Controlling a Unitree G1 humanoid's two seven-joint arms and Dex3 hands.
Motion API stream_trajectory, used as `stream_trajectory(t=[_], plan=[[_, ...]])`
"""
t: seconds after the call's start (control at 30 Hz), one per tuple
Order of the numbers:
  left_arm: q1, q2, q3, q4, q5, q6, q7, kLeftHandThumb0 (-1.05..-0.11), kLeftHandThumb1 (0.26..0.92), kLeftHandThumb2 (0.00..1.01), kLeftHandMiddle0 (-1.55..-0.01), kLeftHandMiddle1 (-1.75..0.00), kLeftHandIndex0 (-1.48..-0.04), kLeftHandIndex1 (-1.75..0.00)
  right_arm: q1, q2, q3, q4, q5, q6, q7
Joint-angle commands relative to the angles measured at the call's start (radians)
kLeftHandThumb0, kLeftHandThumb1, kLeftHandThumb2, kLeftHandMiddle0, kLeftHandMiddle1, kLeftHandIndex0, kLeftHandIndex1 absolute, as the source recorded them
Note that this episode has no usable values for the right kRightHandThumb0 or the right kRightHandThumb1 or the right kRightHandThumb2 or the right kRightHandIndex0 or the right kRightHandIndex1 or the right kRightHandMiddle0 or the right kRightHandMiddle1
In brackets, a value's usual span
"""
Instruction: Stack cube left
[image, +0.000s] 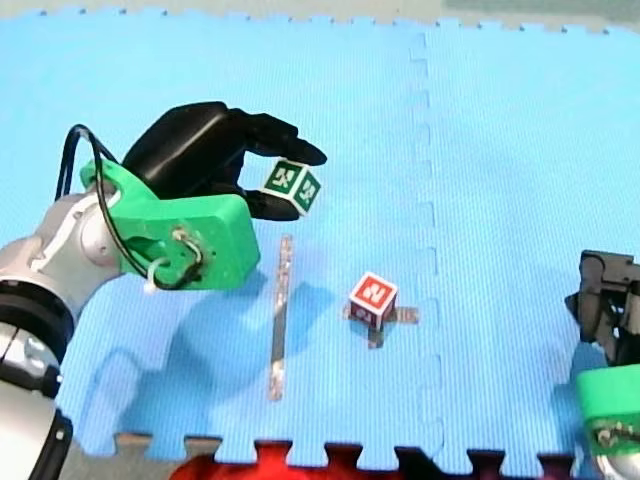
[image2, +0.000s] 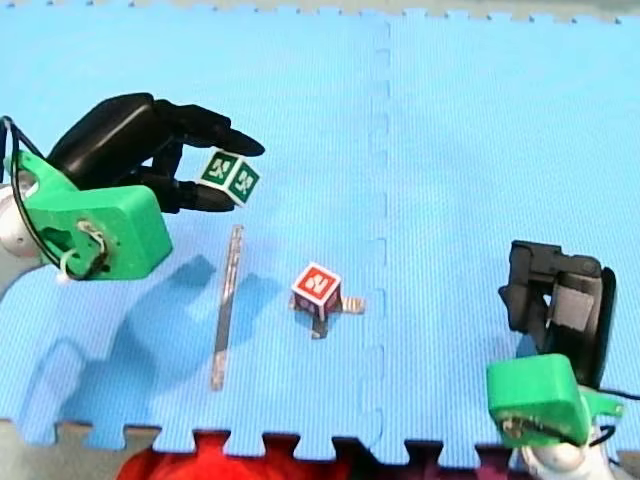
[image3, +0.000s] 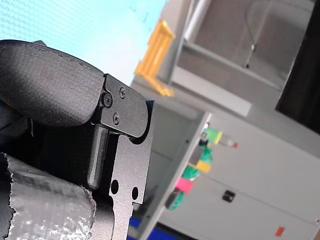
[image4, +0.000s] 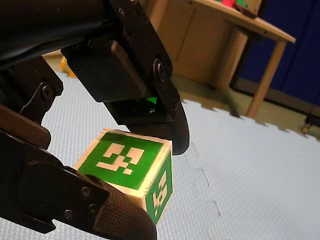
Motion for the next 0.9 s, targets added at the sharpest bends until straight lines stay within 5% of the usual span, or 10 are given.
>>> stream_trajectory(t=[0.0, 0.47, 0.87], plan=[[0.0, 0.001, 0.01, 0.0, -0.009, 0.005, -0.003, -0.474, 0.863, 0.0, -0.9, -1.75, -1.23, -0.12, -0.003, -0.001, -0.003, 0.002, 0.008, -0.006, 0.005], [-0.002, -0.039, -0.011, -0.028, 0.017, 0.006, 0.001, -0.461, 0.851, 0.0, -0.88, -1.75, -1.24, -0.09, -0.018, 0.007, -0.005, 0.008, 0.015, 0.005, 0.017], [0.029, -0.078, -0.083, -0.035, 0.086, 0.009, 0.001, -0.441, 0.85, 0.0, -0.86, -1.75, -1.25, -0.07, -0.014, 0.005, -0.008, -0.004, 0.013, 0.001, 0.012]])
